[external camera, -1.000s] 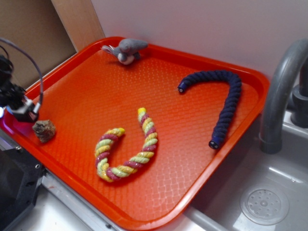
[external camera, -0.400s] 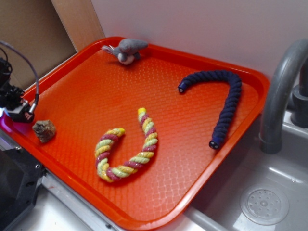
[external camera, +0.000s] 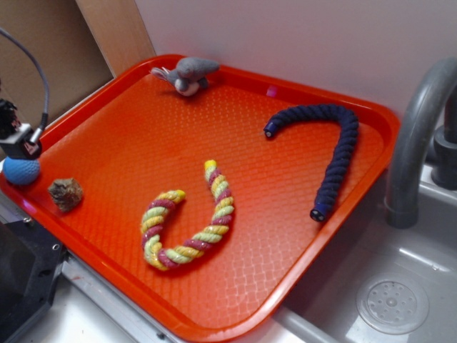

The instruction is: Grab the blue ball.

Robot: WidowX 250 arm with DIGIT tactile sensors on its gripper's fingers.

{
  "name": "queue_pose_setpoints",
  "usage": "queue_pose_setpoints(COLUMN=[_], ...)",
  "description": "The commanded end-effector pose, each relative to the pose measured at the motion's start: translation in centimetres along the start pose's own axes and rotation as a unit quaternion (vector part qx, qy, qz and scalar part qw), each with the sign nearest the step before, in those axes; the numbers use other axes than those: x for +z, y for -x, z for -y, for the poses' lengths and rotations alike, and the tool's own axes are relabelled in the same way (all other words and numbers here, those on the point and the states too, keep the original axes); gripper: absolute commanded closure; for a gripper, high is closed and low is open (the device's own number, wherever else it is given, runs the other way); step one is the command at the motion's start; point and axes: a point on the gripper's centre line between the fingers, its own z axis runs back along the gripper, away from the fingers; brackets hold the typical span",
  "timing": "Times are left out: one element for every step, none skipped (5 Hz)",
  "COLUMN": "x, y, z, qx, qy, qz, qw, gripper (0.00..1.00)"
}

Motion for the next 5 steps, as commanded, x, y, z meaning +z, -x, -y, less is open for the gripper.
queue_pose_setpoints(x=[2.3,1.1,-0.8,-1.7,-2.6], y=[0.0,-0.3,-0.4,-0.4,-0.6], z=[-1.3,-1.2,-0.9,-0.6,-0.3], qx=[-0.009,-0.007,-0.012,-0.013,-0.016], qy=[0.007,-0.001,-0.014,-0.017,-0.026], qz=[0.026,0.024,0.014,0.011,0.008], qw=[1.0,1.0,1.0,1.0,1.0], gripper=[0.0,0.0,0.0,0.0,0.0])
